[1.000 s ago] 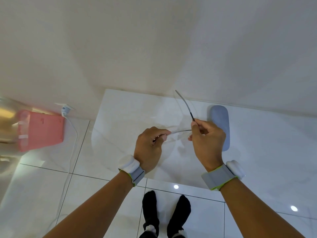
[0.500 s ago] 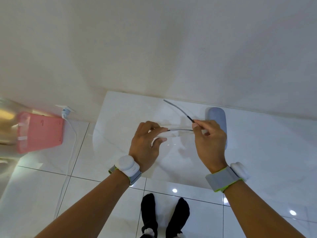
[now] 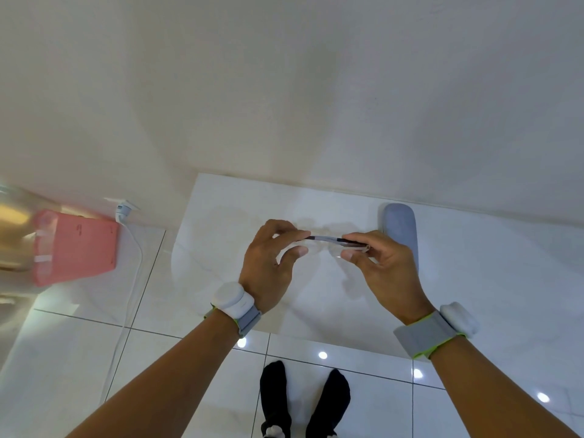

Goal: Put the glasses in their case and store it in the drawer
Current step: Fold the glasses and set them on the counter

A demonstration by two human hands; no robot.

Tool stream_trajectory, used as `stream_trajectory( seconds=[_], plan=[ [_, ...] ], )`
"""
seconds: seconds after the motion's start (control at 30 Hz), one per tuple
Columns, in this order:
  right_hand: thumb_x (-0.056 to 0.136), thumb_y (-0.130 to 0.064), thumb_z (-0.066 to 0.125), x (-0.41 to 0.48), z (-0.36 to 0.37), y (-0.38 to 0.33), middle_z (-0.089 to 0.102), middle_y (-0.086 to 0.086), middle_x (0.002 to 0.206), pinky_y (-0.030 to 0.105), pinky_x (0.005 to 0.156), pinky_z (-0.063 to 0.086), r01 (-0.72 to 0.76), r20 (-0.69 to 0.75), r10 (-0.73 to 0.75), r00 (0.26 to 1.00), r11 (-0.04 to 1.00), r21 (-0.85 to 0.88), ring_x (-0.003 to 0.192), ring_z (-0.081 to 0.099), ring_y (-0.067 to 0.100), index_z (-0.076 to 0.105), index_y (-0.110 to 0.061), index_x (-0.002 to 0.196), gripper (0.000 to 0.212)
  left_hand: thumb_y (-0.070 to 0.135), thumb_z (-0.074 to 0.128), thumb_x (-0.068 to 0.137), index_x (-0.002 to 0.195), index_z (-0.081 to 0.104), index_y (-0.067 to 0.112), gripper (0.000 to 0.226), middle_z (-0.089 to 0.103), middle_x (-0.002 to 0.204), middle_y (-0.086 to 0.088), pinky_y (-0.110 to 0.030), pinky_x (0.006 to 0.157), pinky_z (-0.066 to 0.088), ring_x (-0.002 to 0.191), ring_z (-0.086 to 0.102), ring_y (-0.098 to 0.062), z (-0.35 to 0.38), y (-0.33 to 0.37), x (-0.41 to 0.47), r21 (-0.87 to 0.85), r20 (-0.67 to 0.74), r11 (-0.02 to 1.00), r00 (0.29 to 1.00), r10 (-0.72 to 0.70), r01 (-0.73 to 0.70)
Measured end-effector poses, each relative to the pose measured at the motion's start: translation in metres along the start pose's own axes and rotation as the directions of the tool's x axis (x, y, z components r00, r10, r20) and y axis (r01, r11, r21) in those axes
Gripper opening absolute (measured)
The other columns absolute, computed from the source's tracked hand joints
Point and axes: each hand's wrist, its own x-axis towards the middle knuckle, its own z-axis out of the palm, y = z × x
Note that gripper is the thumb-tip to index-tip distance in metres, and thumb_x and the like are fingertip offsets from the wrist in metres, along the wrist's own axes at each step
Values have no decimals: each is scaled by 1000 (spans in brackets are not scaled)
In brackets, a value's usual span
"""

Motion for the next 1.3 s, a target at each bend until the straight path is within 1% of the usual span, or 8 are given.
stream_trajectory(
  seconds=[0.1,0.23,0.43,0.63,0.8,1.07,1.17,1.3],
  plan=[
    [82,-8,72,0,0,5,70,3,90,31,78,55,-25,25,26,999,999,-33,84,64,18,72,-14,102,21,10,71,86,106,74,19,22,66,93,3,-18,77,45,88,58,-12,-1,2,2,-52,43,998,998,-41,43],
    [87,-6,65,-4,4,15,62,4,91,20,73,48,-43,88,55,995,991,-130,84,58,13,71,-14,103,19,18,73,84,97,75,27,15,70,90,12,-4,73,35,90,56,-7,-2,-4,3,-66,139,980,974,-177,188],
    [88,-8,63,-36,18,29,57,-4,91,9,76,36,-58,154,113,982,946,-319,87,51,10,71,-18,100,18,20,72,85,93,76,29,13,67,88,15,-20,82,37,92,52,-7,5,-27,-19,8,268,962,927,-264,272],
    [87,-5,63,-62,28,36,56,-1,90,8,77,37,-53,123,110,986,916,-397,87,49,15,72,-15,98,18,26,66,87,93,74,34,12,66,91,18,-33,88,34,94,48,-12,13,-39,-41,154,277,979,945,-175,136],
    [88,-8,63,-73,33,40,57,-4,93,15,81,42,-35,96,85,992,900,-435,91,48,15,71,-13,102,17,26,65,87,94,73,29,11,64,96,14,-31,83,32,93,48,-13,20,-48,-53,223,252,974,963,-99,42],
    [88,-13,64,-76,35,41,56,-5,96,30,82,50,-22,72,62,995,889,-458,93,50,16,69,-12,105,18,25,64,86,97,72,27,14,61,100,11,-31,81,32,94,49,-12,22,-48,-56,237,248,971,965,-85,25],
    [87,-19,64,-72,30,33,55,-3,97,25,82,47,-11,-14,5,1000,892,-451,94,51,17,69,-12,104,18,32,64,83,105,69,28,24,59,104,10,-31,85,36,98,50,-12,18,-46,-56,191,260,979,958,-122,73],
    [82,-26,70,-47,9,20,54,8,103,38,83,44,-164,-346,-43,937,820,-549,96,45,26,62,-14,105,27,24,71,84,109,66,28,26,58,107,7,-27,83,47,96,56,-14,9,-37,-50,-2,169,976,962,-215,218]
  ],
)
